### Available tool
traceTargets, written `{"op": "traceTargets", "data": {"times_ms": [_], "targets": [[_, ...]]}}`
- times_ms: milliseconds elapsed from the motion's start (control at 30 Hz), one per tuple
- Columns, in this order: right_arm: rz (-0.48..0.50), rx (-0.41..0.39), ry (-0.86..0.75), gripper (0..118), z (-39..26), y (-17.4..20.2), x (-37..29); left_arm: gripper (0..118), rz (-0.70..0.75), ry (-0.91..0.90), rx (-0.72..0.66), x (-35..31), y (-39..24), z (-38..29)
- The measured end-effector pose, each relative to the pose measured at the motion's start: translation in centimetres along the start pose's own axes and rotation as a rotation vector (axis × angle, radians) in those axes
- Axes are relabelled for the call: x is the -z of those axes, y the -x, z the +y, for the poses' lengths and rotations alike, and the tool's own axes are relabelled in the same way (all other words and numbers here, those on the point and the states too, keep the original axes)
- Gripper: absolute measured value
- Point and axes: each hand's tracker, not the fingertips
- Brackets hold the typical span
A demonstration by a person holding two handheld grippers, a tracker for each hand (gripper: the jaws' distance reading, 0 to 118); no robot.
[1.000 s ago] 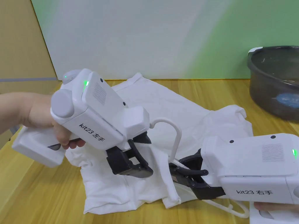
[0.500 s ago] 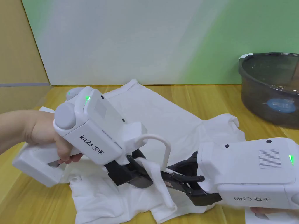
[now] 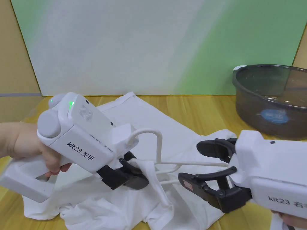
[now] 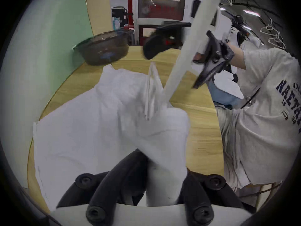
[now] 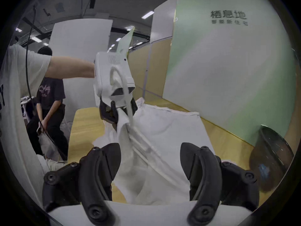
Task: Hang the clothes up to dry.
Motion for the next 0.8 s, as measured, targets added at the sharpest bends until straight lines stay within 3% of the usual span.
{"op": "traceTargets", "data": {"times_ms": [67, 200, 333, 367, 400, 433, 500, 667, 800], "targets": [[-0.010, 0.027, -0.015, 78, -0.3, 1.4, -1.9, 3, -0.013, -0.011, -0.035, -0.4, 0.2, 0.1], [-0.190, 0.082, 0.094, 78, -1.5, 5.6, -3.2, 3, -0.008, -0.006, -0.017, -0.7, -0.1, 0.8], [-0.292, 0.291, 0.267, 78, -2.8, 7.0, -0.6, 3, -0.006, -0.014, -0.013, -1.1, -0.4, 1.1], [-0.309, 0.306, 0.289, 78, -3.0, 7.3, 0.1, 3, 0.001, -0.019, -0.019, -1.3, -0.5, 1.0], [-0.323, 0.269, 0.292, 78, -3.1, 7.5, 1.1, 3, 0.000, -0.028, -0.015, -1.5, -0.6, 1.1], [-0.371, 0.236, 0.329, 79, -3.1, 7.8, 2.0, 3, 0.003, -0.027, -0.006, -1.6, -0.8, 1.2], [-0.471, 0.247, 0.456, 79, -3.5, 7.6, 4.1, 3, 0.001, -0.025, -0.016, -2.0, -0.8, 1.3], [-0.467, 0.413, 0.506, 74, -4.5, 6.2, 6.4, 3, 0.002, -0.030, -0.017, -2.3, -0.8, 1.2], [-0.472, 0.388, 0.483, 73, -4.7, 6.2, 7.0, 3, 0.022, -0.044, -0.010, -2.2, -1.4, 1.1]]}}
